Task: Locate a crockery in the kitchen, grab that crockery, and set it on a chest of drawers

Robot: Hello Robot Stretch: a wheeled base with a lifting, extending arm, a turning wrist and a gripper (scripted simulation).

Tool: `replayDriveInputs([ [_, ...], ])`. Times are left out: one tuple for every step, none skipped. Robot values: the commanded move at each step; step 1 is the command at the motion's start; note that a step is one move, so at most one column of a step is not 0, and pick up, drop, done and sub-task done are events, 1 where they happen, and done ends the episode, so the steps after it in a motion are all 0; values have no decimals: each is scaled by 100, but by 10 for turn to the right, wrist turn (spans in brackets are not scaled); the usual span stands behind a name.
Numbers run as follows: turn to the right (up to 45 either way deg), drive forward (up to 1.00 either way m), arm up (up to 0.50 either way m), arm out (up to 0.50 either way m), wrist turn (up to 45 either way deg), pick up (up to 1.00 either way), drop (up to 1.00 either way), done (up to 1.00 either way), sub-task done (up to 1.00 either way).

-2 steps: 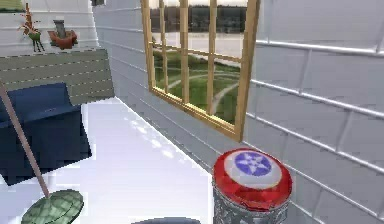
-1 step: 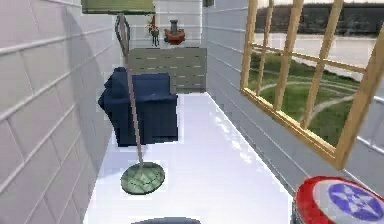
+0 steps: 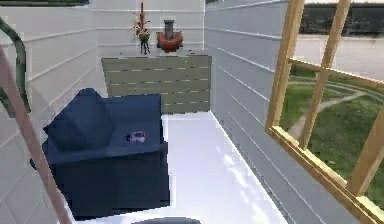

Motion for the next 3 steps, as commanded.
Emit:
replayDriveInputs([
  [-300,0,0,0,0,0,0,0,0],
  [0,5,0,0,0,0,0,0,0],
  [450,0,0,0,0,0,0,0,0],
])
